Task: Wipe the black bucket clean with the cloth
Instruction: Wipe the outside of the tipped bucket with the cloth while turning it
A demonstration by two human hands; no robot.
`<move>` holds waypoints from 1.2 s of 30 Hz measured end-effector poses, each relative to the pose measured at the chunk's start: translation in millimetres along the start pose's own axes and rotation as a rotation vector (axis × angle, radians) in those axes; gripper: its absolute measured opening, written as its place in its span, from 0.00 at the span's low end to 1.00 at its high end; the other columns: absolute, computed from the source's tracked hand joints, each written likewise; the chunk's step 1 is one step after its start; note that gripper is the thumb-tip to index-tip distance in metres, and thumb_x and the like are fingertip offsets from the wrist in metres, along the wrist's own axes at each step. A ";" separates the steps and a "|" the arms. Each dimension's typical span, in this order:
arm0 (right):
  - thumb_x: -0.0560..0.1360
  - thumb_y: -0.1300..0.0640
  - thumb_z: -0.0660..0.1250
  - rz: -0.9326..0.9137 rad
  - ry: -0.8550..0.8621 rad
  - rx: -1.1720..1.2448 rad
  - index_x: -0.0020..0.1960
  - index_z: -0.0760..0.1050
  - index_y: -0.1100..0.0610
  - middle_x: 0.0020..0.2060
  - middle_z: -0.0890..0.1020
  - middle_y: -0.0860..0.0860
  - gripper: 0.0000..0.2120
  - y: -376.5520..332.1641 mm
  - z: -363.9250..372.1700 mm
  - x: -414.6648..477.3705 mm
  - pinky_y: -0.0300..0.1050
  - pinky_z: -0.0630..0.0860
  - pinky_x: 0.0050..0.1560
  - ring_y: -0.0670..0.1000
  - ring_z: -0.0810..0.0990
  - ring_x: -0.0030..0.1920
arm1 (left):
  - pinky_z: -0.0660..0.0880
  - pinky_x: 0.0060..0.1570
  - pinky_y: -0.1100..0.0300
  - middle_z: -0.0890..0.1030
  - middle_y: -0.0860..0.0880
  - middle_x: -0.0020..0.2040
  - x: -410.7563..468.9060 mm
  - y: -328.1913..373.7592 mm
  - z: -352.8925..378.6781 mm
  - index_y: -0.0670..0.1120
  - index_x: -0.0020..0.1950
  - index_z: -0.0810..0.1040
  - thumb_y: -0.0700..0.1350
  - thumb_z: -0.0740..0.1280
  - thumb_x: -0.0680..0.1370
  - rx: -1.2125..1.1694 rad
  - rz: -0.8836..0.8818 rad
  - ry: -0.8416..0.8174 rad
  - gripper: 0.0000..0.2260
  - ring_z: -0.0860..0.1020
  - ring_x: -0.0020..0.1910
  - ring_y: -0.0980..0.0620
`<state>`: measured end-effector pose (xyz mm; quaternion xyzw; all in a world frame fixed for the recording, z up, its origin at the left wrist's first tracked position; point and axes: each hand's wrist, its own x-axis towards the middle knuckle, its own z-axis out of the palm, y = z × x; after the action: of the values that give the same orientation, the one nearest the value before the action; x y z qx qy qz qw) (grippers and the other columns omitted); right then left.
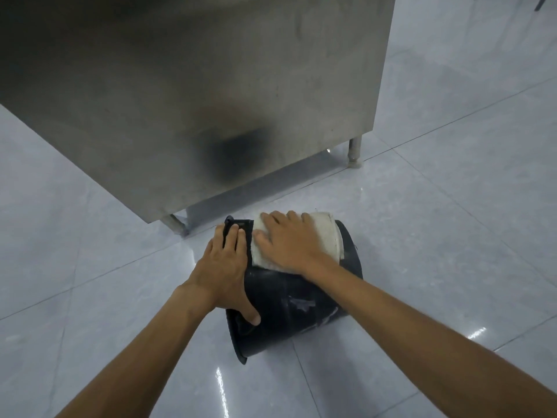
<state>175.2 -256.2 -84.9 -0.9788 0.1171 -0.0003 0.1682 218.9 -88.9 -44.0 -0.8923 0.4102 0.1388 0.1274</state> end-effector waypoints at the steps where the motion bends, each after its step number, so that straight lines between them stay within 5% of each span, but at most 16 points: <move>1: 0.84 0.39 0.48 -0.005 0.079 -0.018 0.76 0.66 0.53 0.72 0.74 0.52 0.28 -1.6 7.6 -16.6 0.61 0.65 0.71 0.58 0.72 0.69 | 0.43 0.75 0.46 0.43 0.44 0.81 1.3 0.1 -0.8 0.44 0.79 0.39 0.78 0.71 0.52 0.025 0.006 0.007 0.71 0.37 0.78 0.39; 7: 0.81 0.41 0.60 -0.101 0.275 0.086 0.84 0.56 0.53 0.84 0.56 0.53 0.36 -15.4 75.9 -152.6 0.69 0.51 0.80 0.62 0.53 0.83 | 0.46 0.77 0.44 0.40 0.43 0.80 -3.3 5.5 -5.3 0.43 0.78 0.36 0.76 0.73 0.55 0.020 -0.027 -0.014 0.70 0.36 0.78 0.39; 12: 0.81 0.38 0.56 -0.008 0.244 0.026 0.80 0.63 0.52 0.78 0.67 0.52 0.32 -8.2 42.8 -97.5 0.70 0.59 0.75 0.60 0.64 0.78 | 0.33 0.71 0.45 0.44 0.39 0.80 -15.6 14.1 -6.5 0.40 0.78 0.36 0.78 0.68 0.59 0.142 0.035 0.031 0.67 0.39 0.77 0.36; 16: 0.83 0.37 0.51 -0.009 0.051 0.052 0.76 0.67 0.52 0.71 0.74 0.50 0.28 -4.0 -0.7 -22.7 0.66 0.62 0.69 0.57 0.71 0.70 | 0.29 0.64 0.48 0.46 0.42 0.80 -18.5 19.8 -8.9 0.44 0.77 0.37 0.78 0.69 0.58 0.149 0.011 0.042 0.66 0.39 0.77 0.37; 25: 0.82 0.38 0.55 -0.119 0.197 0.078 0.84 0.55 0.51 0.84 0.54 0.50 0.34 -4.2 63.5 -157.3 0.73 0.49 0.77 0.60 0.51 0.83 | 0.40 0.75 0.43 0.40 0.39 0.80 -13.1 17.5 -9.5 0.39 0.78 0.36 0.77 0.71 0.56 0.102 -0.065 -0.037 0.70 0.36 0.77 0.34; 30: 0.81 0.35 0.52 0.026 0.184 -0.033 0.81 0.61 0.49 0.77 0.67 0.51 0.33 11.0 28.6 -90.7 0.77 0.55 0.72 0.60 0.65 0.76 | 0.33 0.70 0.45 0.38 0.39 0.79 -24.7 21.6 -2.0 0.40 0.77 0.33 0.77 0.70 0.59 0.113 -0.043 0.003 0.68 0.35 0.76 0.34; 36: 0.83 0.34 0.46 0.147 -0.062 0.027 0.77 0.65 0.48 0.75 0.72 0.52 0.30 29.1 -9.6 -12.5 0.73 0.55 0.73 0.59 0.68 0.74 | 0.40 0.73 0.45 0.38 0.41 0.80 -28.2 30.1 -4.4 0.42 0.78 0.35 0.75 0.73 0.58 0.027 -0.113 -0.004 0.68 0.36 0.77 0.35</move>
<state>156.0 -283.1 -85.0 -0.9647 0.1834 0.0409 0.1844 178.9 -89.7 -33.4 -0.9120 0.3607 0.1277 0.1482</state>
